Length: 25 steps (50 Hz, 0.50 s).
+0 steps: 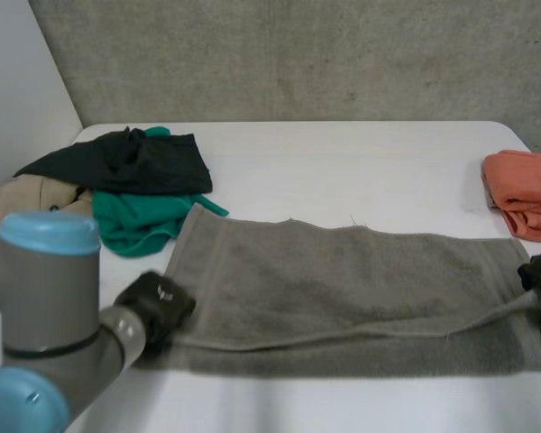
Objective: Fold the laundry.
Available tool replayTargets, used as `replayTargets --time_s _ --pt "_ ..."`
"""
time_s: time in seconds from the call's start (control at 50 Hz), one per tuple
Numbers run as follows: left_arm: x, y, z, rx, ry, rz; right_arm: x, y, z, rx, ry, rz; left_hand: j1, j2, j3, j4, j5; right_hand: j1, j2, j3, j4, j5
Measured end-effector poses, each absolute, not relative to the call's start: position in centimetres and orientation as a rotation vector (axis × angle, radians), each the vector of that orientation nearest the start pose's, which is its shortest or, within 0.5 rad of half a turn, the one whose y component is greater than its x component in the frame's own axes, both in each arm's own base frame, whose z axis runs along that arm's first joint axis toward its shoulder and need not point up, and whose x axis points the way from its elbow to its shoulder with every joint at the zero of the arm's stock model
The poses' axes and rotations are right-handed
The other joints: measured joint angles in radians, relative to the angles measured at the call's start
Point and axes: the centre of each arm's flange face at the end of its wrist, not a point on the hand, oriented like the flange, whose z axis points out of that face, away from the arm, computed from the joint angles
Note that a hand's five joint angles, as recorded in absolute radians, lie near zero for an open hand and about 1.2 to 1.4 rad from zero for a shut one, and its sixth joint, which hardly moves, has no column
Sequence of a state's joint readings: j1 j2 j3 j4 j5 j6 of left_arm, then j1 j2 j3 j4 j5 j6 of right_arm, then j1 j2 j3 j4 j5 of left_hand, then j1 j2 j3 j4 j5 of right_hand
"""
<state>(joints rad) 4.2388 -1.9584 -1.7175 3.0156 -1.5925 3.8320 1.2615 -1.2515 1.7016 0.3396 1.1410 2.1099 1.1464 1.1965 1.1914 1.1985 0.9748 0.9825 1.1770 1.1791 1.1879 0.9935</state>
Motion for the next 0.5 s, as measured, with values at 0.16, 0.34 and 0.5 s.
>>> replayTargets --time_s 0.16,0.34,0.5 --pt "-28.8 -27.8 14.9 1.351 2.094 -1.673 7.4 -33.7 15.9 -1.181 2.748 -1.611 0.0 0.0 0.001 0.0 0.0 0.01 0.0 0.0 0.0 0.0" --pt "-32.1 -33.7 14.3 1.286 1.9 -1.89 7.6 -36.5 15.9 -1.118 2.692 -1.871 0.0 0.0 0.001 0.0 0.0 0.01 0.0 0.0 0.0 0.0" --pt "-33.6 -35.6 12.6 1.291 1.802 -1.955 8.8 -37.9 14.6 -1.114 2.678 -1.923 0.0 0.0 0.001 0.0 0.0 0.01 0.0 0.0 0.0 0.0"
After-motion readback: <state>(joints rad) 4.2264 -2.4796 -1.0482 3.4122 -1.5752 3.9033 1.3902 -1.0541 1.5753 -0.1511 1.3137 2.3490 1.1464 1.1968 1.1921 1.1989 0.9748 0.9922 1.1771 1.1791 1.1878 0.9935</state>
